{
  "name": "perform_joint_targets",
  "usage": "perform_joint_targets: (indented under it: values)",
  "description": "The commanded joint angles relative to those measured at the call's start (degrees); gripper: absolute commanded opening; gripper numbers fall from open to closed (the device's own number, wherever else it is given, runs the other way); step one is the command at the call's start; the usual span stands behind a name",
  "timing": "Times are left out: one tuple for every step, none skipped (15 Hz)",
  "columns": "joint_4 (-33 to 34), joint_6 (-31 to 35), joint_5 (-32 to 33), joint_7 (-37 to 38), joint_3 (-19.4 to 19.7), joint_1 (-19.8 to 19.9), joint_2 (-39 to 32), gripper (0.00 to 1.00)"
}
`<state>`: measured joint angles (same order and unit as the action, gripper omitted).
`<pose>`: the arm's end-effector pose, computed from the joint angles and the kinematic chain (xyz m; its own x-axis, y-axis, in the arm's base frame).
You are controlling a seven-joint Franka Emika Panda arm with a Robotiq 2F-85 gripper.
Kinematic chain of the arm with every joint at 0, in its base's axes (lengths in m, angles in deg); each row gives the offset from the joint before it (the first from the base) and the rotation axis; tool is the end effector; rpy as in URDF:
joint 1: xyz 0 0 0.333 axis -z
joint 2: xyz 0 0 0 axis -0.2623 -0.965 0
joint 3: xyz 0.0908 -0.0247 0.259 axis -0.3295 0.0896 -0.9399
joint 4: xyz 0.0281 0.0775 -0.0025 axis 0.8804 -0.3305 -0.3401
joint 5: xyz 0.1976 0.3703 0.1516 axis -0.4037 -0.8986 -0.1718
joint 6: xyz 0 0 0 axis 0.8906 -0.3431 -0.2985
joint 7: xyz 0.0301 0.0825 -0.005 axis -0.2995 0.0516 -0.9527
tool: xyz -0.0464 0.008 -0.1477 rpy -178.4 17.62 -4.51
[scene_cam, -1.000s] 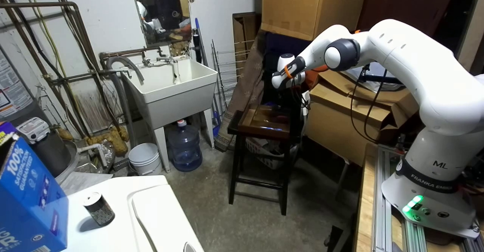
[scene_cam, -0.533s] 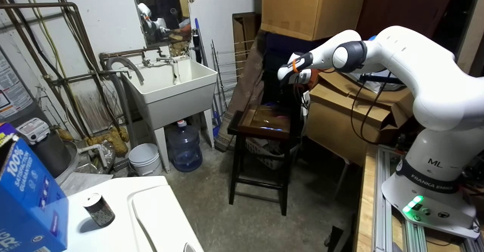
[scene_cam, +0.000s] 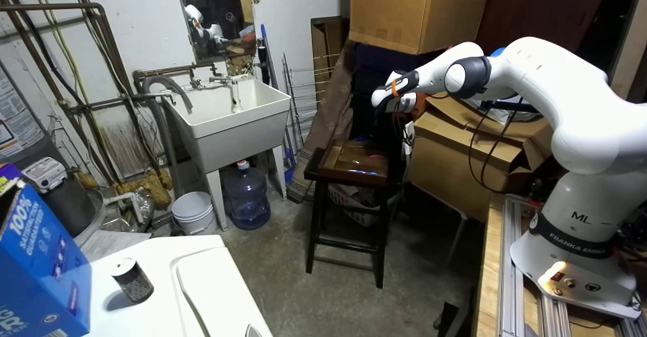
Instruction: Move the pink thing from the utensil organizer to the washing machine
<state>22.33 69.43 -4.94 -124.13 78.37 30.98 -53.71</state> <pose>0.6054 -0.5390 -0.0003 0.9545 0.0668 0.2905 0.0315 -0.9917 0.1245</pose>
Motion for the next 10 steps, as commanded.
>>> perform_joint_targets:
  values:
    - [3.7, -2.1, -0.4, -3.5, -2.1, 1.1, -2.3, 0.89]
    - [4.1, -2.7, -0.4, -3.7, -2.3, 1.1, -2.7, 0.86]
    - [4.6, -3.6, -0.5, -4.0, -2.6, 1.2, -3.1, 0.7]
    - [5.0, -4.5, -0.5, -3.9, -2.7, 1.1, -3.6, 0.65]
    - [5.3, -5.8, -0.4, -3.9, -2.7, 1.0, -3.8, 0.6]
    - [7.1, -7.6, -1.6, -4.2, -2.0, 0.4, -5.0, 0.57]
    - [7.7, -8.9, -2.0, -4.0, -2.1, 0.5, -5.5, 0.53]
    - [8.9, -10.3, -2.3, -3.9, -2.1, 0.6, -6.3, 0.54]
    - [9.8, -11.4, -2.7, -3.8, -2.0, 0.8, -6.8, 0.6]
    - [10.8, -12.2, -3.0, -3.6, -1.9, 1.0, -7.5, 0.65]
